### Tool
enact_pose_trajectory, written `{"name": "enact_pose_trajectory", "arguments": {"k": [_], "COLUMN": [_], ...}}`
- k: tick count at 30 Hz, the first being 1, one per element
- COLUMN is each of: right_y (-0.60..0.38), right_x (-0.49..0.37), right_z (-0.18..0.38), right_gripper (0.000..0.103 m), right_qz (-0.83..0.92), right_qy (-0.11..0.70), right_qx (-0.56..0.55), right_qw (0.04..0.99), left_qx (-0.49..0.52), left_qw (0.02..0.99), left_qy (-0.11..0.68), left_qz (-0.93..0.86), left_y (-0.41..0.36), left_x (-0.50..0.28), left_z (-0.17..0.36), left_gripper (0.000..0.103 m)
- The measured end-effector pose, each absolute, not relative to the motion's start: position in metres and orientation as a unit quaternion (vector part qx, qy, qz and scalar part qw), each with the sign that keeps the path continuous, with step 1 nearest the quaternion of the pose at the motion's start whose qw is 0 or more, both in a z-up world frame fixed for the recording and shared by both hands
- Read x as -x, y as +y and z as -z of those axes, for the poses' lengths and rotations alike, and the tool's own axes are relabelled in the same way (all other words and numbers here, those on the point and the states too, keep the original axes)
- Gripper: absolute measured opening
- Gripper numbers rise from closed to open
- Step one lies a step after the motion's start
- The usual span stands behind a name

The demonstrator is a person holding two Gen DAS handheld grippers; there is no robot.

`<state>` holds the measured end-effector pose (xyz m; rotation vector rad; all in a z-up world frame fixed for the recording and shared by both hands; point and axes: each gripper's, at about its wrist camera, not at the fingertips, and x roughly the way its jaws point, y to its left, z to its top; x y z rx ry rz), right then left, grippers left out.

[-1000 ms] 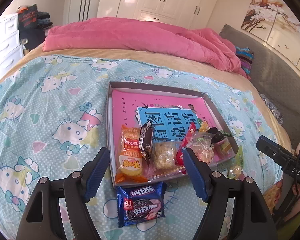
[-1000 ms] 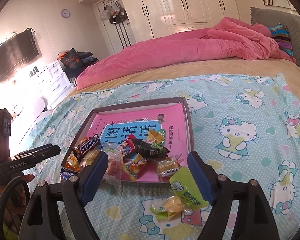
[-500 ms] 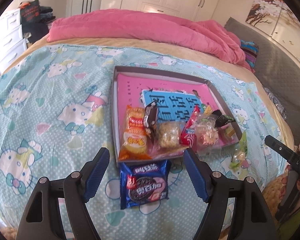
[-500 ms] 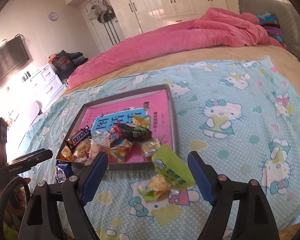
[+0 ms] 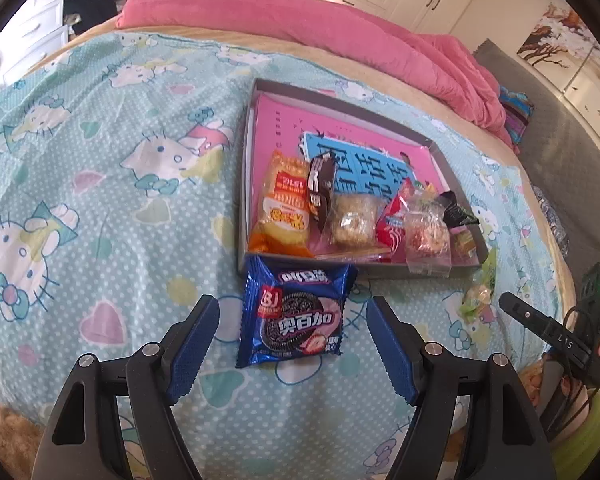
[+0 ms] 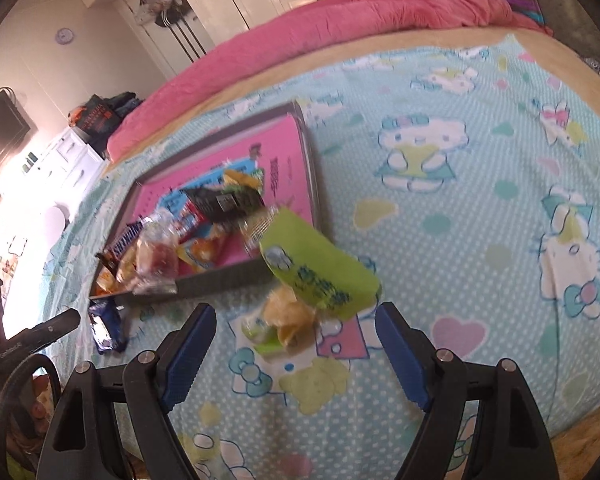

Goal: Organize snacks
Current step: 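Grasp the blue biscuit pack with the left tool while the right tool grasps the green roll bag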

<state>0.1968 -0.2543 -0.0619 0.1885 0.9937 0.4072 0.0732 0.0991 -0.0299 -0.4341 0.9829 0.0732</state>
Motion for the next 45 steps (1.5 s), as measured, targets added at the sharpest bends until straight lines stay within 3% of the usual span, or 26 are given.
{"name": "enact_pose_trajectory", "arguments": {"k": [12,20,32,38,45], "right_y": [-0.235,-0.211,-0.212,-0.22,-0.24], "right_x": [-0.211,-0.214,-0.222,-0.225,-0.221], "right_z": [0.089,0.095,0.098,0.097,0.088], "right_gripper": [0.081,0.057,0.056,0.035,0.034], "right_qz": [-0.214,-0.231,-0.227,-0.213,-0.21], "right_qy": [0.489,0.477,0.47,0.467,0.461], "right_qx": [-0.096,-0.05,-0.061,-0.059,-0.079], "right_qw": [0.84,0.846,0.851,0.856,0.859], "left_qx": [0.195,0.178,0.163,0.157,0.172], "left_qw": [0.851,0.848,0.853,0.856,0.859], "left_qy": [0.487,0.497,0.493,0.489,0.479], "left_qz": [-0.032,-0.04,-0.05,-0.054,-0.062], "left_y": [0.086,0.08,0.076,0.074,0.081], "left_x": [-0.082,-0.092,-0.099,-0.104,-0.105], "left_z": [0.049,0.06,0.065,0.068,0.073], "left_gripper": [0.077,0.077,0.077,0.077,0.078]}}
